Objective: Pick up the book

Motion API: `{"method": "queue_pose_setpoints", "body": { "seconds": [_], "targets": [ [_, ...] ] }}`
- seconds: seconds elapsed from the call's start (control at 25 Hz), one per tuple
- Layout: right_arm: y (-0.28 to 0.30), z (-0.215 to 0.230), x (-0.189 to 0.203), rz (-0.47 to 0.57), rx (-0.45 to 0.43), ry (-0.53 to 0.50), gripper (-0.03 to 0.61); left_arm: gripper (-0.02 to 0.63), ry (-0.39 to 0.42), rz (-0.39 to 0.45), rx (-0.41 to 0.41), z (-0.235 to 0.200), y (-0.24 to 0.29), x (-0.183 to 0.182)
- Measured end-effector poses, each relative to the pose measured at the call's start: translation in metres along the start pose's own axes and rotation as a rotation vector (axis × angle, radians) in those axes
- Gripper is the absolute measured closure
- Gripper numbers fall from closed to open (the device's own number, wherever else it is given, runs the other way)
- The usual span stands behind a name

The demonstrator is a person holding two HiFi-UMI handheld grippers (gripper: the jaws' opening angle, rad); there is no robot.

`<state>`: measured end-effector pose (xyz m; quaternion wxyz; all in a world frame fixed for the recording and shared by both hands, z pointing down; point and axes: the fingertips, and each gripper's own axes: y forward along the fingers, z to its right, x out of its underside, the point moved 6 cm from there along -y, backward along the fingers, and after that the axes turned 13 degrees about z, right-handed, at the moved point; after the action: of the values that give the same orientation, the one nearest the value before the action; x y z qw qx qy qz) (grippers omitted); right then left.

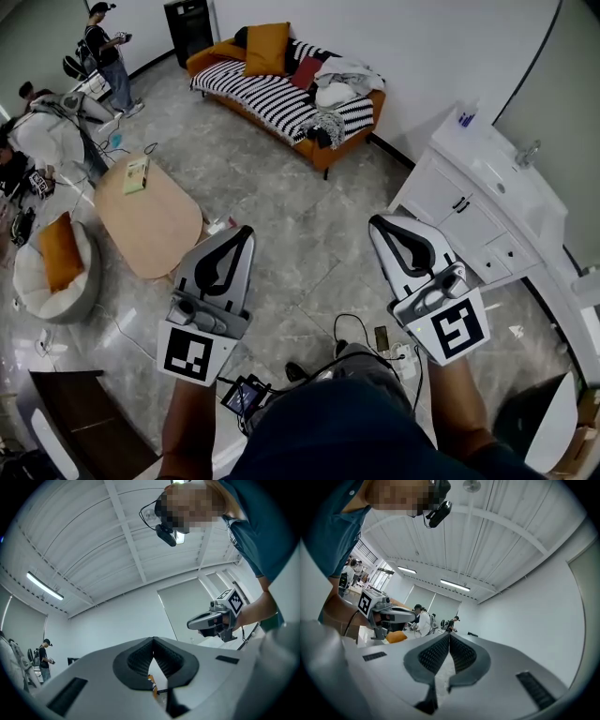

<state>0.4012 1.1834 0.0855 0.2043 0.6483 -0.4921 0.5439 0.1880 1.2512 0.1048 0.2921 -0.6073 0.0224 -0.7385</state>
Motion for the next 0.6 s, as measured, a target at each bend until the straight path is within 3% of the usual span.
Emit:
{"method": "queue_pose_setpoints", "body": {
  "seconds": [0.28,0.6],
  "targets": [
    [0.009,0.015,0.020,-0.021,0.001,0.014,0.565,0.609,-0.021,-0.014,-0.005,-0.009,0.016,0.023],
    [0.038,0.072,0.059,0.001,-0.017,0.057,0.565,0.609,-0.008,-0.046,-0.018,-0.028,0.073,0.055]
  ]
}}
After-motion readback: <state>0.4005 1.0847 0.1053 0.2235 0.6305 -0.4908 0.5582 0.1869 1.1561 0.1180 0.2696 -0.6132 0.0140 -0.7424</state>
